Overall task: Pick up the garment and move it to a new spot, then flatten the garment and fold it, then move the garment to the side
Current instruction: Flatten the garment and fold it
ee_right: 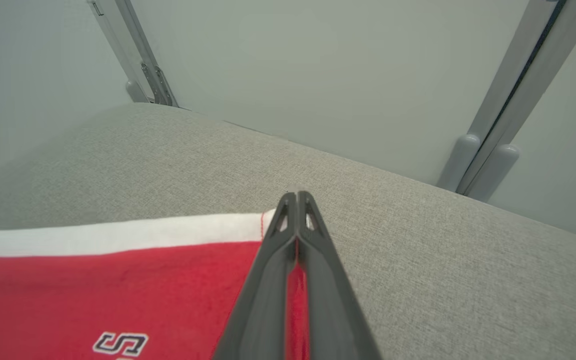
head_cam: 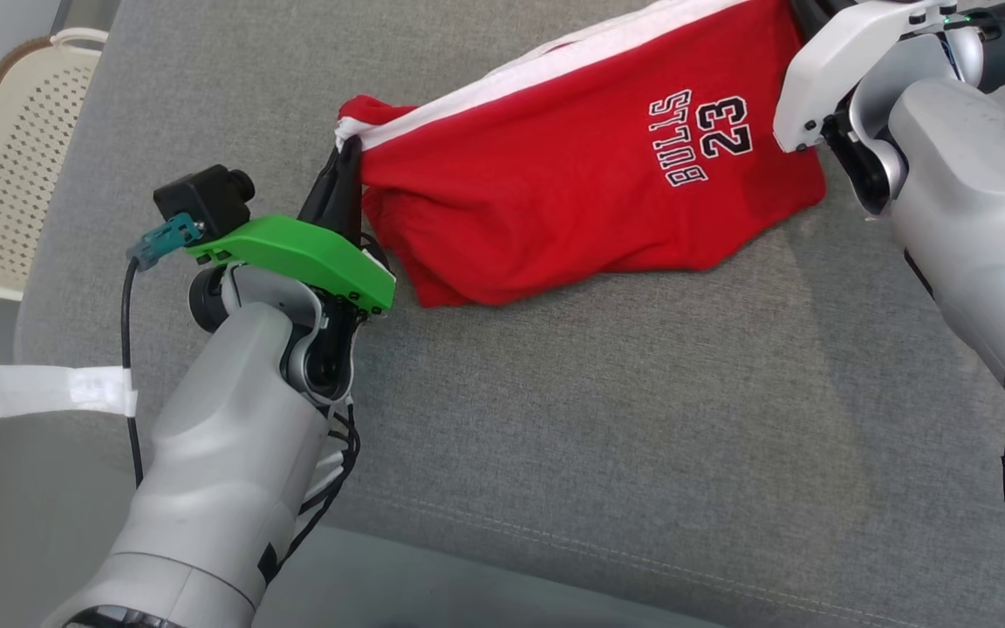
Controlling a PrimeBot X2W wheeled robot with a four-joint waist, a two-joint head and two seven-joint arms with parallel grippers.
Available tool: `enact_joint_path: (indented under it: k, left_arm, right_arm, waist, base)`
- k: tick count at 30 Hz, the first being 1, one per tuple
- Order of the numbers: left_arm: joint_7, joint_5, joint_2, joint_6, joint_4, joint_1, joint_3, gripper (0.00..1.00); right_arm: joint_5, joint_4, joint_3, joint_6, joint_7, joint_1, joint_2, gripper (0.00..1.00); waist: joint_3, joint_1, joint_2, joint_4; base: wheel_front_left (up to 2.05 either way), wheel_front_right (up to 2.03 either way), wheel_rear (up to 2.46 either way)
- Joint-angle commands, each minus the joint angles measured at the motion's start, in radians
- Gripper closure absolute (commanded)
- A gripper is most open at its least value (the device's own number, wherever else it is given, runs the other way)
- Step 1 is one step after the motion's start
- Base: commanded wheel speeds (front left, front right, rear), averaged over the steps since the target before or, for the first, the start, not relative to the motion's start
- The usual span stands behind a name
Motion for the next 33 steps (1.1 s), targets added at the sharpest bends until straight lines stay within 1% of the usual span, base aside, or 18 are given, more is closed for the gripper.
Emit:
enact_joint_path:
  k: [1, 5, 13, 14, 15, 16, 17, 22, 26, 30, 33]
  left_arm:
    - [-0.006, -0.02, 0.002, 0.007, 0.005, -0.03, -0.015, 1.0]
    - [-0.008, -0.051, 0.003, 0.017, -0.001, -0.055, -0.046, 1.0]
    - [-0.007, -0.062, 0.002, 0.034, -0.018, -0.088, -0.061, 1.0]
    - [-0.007, -0.063, 0.002, 0.036, -0.017, -0.089, -0.062, 0.76]
    - [-0.007, -0.06, 0.003, 0.039, -0.018, -0.092, -0.057, 0.42]
    - [-0.007, -0.055, 0.003, 0.041, -0.019, -0.094, -0.053, 0.0]
    - [-0.007, -0.051, 0.002, 0.042, -0.019, -0.093, -0.052, 0.0]
    - [-0.007, -0.044, 0.003, 0.041, -0.019, -0.087, -0.048, 0.0]
    - [-0.007, -0.026, 0.002, 0.037, -0.027, -0.069, -0.023, 0.0]
    - [-0.007, 0.015, 0.003, 0.032, -0.058, -0.035, 0.02, 0.0]
    - [-0.007, 0.068, 0.002, 0.028, -0.099, 0.0, 0.061, 0.0]
  right_arm:
    - [-0.011, 0.018, 0.0, -0.001, -0.007, -0.018, -0.005, 1.0]
    - [-0.025, 0.05, -0.008, -0.001, -0.012, -0.04, -0.001, 1.0]
    - [-0.09, 0.072, -0.075, -0.001, -0.012, -0.076, 0.006, 1.0]
    - [-0.1, 0.073, -0.082, -0.001, -0.012, -0.072, 0.009, 0.97]
    - [-0.106, 0.074, -0.09, -0.001, -0.012, -0.069, 0.011, 0.62]
    - [-0.114, 0.075, -0.097, -0.001, -0.012, -0.067, 0.013, 0.29]
    - [-0.123, 0.072, -0.106, -0.001, -0.012, -0.069, 0.012, 0.0]
    - [-0.145, 0.058, -0.136, -0.001, -0.012, -0.048, 0.018, 0.0]
    - [-0.159, 0.031, -0.167, -0.001, -0.012, -0.026, 0.018, 0.0]
    - [-0.165, -0.009, -0.198, -0.001, -0.012, 0.009, 0.007, 0.0]
    - [-0.169, -0.049, -0.223, -0.001, -0.012, 0.041, -0.002, 0.0]
  waist:
    - [0.031, -0.0001, 0.0, 0.027]
    - [0.053, -0.0001, 0.0, 0.043]
    - [0.094, -0.0001, 0.0, 0.046]
    - [0.095, -0.0001, 0.0, 0.046]
    - [0.096, -0.0001, 0.0, 0.045]
    - [0.097, -0.0001, 0.0, 0.044]
    - [0.098, -0.0001, 0.0, 0.043]
    - [0.093, -0.0001, 0.0, 0.038]
    - [0.076, -0.0001, 0.0, 0.029]
    - [0.054, -0.0001, 0.0, 0.019]
    - [0.037, -0.0001, 0.0, 0.01]
  base:
    - [0.0, 0.0, 0.0]
    - [0.0, 0.0, 0.0]
    - [0.0, 0.0, 0.0]
    - [0.0, 0.0, 0.0]
    - [0.0, 0.0, 0.0]
    - [0.0, 0.0, 0.0]
    - [0.0, 0.0, 0.0]
    - [0.0, 0.0, 0.0]
    - [0.0, 0.0, 0.0]
    - [0.0, 0.0, 0.0]
    - [0.0, 0.0, 0.0]
